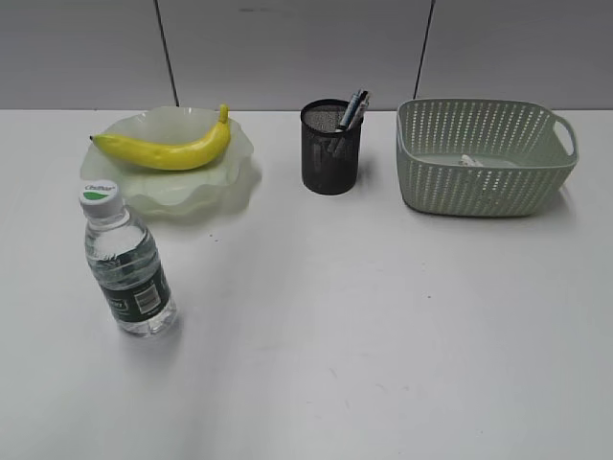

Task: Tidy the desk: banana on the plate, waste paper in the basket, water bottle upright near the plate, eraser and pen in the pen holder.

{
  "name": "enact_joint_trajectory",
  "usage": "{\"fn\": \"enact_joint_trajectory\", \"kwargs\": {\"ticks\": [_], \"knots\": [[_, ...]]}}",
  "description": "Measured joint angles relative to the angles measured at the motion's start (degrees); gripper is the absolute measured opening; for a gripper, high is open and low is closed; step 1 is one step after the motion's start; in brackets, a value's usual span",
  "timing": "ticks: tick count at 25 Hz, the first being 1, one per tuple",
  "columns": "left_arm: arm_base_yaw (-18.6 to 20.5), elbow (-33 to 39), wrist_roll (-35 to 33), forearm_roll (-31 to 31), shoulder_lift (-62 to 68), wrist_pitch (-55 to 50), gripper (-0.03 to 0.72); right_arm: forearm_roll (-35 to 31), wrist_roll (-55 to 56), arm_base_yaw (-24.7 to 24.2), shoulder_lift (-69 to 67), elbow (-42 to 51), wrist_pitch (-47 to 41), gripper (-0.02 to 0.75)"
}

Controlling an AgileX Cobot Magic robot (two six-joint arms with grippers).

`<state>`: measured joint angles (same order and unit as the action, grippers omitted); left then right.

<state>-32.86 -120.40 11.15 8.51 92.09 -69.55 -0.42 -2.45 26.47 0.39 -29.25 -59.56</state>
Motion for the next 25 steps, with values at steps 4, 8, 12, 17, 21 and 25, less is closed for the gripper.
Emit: {"fn": "enact_joint_trajectory", "kwargs": {"ticks": [4,8,12,17,21,25], "knots": [[0.00,16.62,-0.20,0.77,-11.35,-0.11,0.302,0.00,0.00,0.00,0.00,0.00,0.00,0.436],[0.00,35.35,-0.27,0.65,-24.28,-0.18,0.302,0.07,0.00,0.00,0.00,0.00,0.00,0.436],[0.00,53.80,-0.27,-0.42,-38.10,1.88,0.302,-0.27,0.00,0.00,0.00,0.00,0.00,0.436],[0.00,73.42,-0.34,-0.96,-57.59,6.28,0.301,-0.20,0.00,0.00,0.00,0.00,0.01,0.436],[0.00,83.58,-0.41,-1.37,-72.09,7.94,0.300,-0.20,0.00,0.00,0.00,0.00,0.06,0.436],[-0.01,88.03,-0.41,-1.56,-84.08,9.06,0.300,-0.20,0.00,0.00,0.00,0.00,0.06,0.436]]}}
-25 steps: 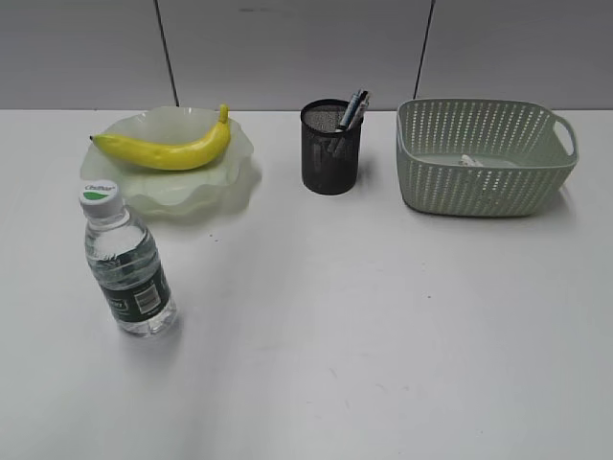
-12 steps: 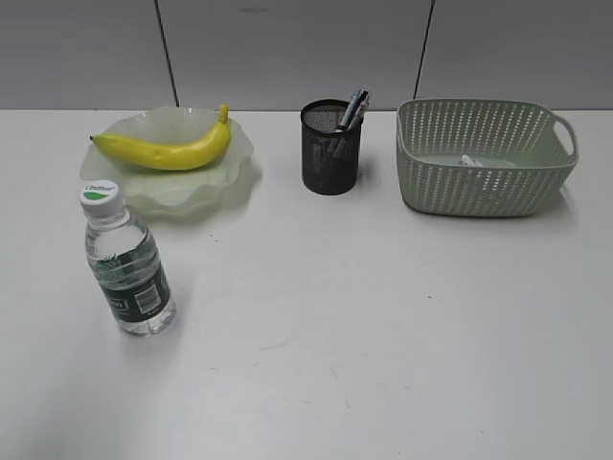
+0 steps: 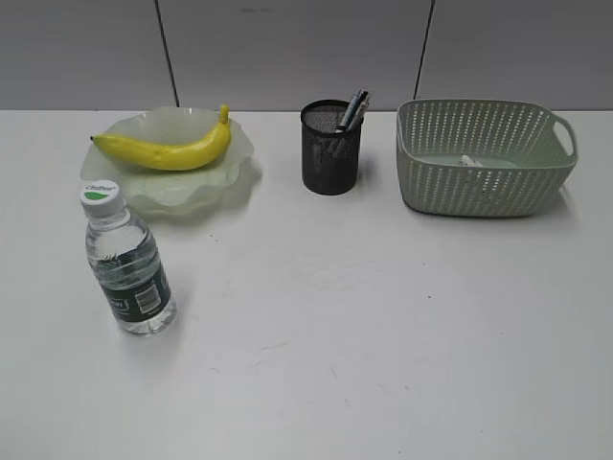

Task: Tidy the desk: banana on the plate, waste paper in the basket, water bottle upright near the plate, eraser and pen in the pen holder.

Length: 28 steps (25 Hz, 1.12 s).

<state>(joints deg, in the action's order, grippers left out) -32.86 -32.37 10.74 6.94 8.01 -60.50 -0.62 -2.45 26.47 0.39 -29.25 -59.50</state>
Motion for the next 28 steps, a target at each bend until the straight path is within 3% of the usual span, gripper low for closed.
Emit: {"fn": "enact_joint_trajectory", "kwargs": {"ticks": [6,28], "knots": [[-0.05,1.45,0.00,-0.23,-8.20,-0.14,0.300,0.00,0.00,0.00,0.00,0.07,0.00,0.436],[-0.05,1.51,0.00,-0.81,-8.35,-0.21,0.242,0.00,0.00,0.00,0.00,0.07,0.00,0.436]]}}
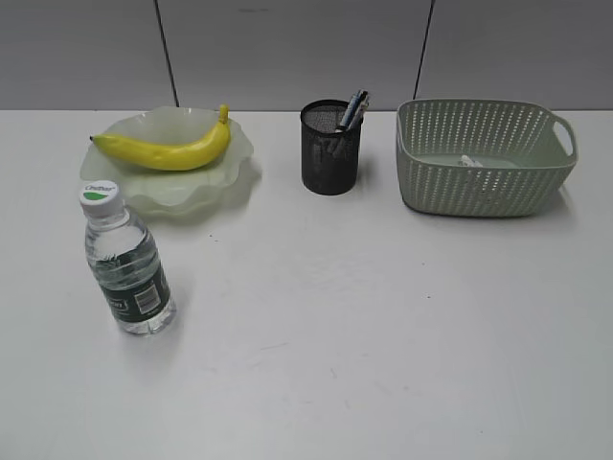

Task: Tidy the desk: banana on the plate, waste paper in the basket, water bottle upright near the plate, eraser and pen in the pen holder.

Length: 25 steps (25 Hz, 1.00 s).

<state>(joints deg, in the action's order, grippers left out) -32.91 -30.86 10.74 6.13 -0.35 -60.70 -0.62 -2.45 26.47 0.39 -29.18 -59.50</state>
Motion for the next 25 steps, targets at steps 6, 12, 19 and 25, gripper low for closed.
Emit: {"fn": "enact_joint_trajectory", "kwargs": {"ticks": [6,12,19,25], "knots": [[1.70,0.00,0.00,-0.03,0.00,0.00,0.241,0.00,0.00,-4.26,0.00,0.00,0.01,0.436],[15.01,0.00,0.00,-0.07,0.00,0.00,0.241,0.00,0.00,-18.06,0.00,0.00,0.01,0.436],[26.41,0.00,0.00,-0.07,0.00,0.00,0.241,0.00,0.00,-23.92,0.00,0.00,0.01,0.436],[27.31,0.00,0.00,-0.10,0.00,0.00,0.241,0.00,0.00,-23.99,0.00,0.00,0.01,0.436]]}}
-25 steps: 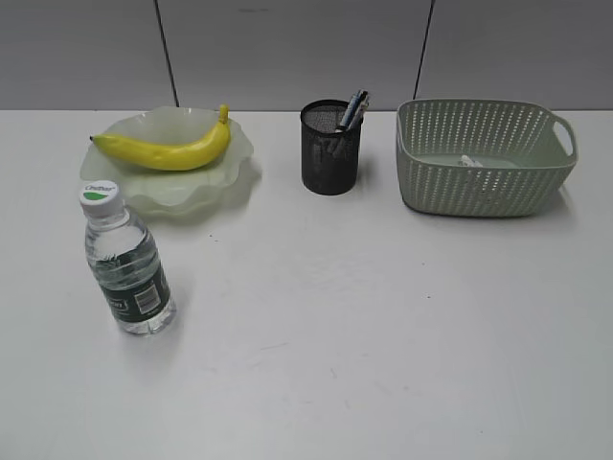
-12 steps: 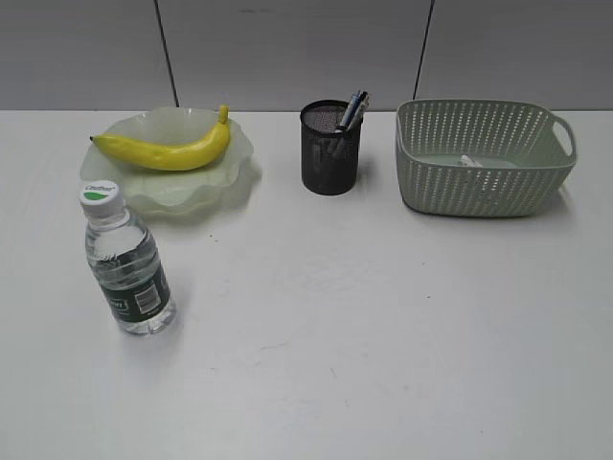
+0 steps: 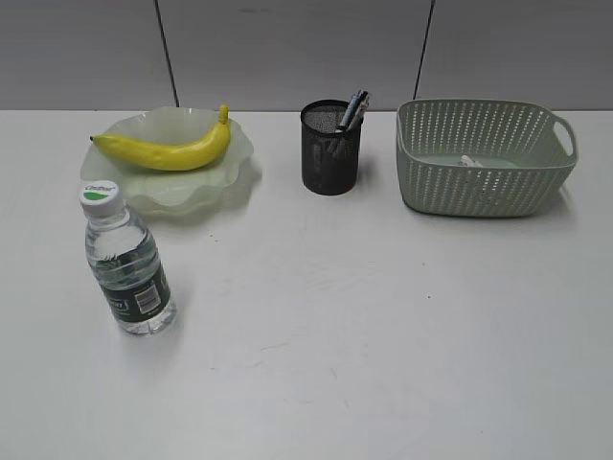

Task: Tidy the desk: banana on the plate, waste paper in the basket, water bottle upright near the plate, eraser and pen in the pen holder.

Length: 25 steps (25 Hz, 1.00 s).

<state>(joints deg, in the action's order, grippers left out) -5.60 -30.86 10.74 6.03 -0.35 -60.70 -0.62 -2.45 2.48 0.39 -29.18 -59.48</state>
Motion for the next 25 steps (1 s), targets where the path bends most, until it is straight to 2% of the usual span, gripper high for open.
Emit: {"fn": "enact_joint_trajectory", "kwargs": {"ticks": [5,11,25], "knots": [[0.30,0.00,0.00,0.00,0.00,0.00,0.238,0.00,0.00,0.00,0.00,0.00,0.00,0.436],[2.68,0.00,0.00,-0.04,0.00,0.00,0.238,0.00,0.00,0.00,0.00,0.00,0.00,0.436],[2.81,0.00,0.00,-0.04,0.00,0.00,0.238,0.00,0.00,0.00,0.00,0.00,0.05,0.436]]}}
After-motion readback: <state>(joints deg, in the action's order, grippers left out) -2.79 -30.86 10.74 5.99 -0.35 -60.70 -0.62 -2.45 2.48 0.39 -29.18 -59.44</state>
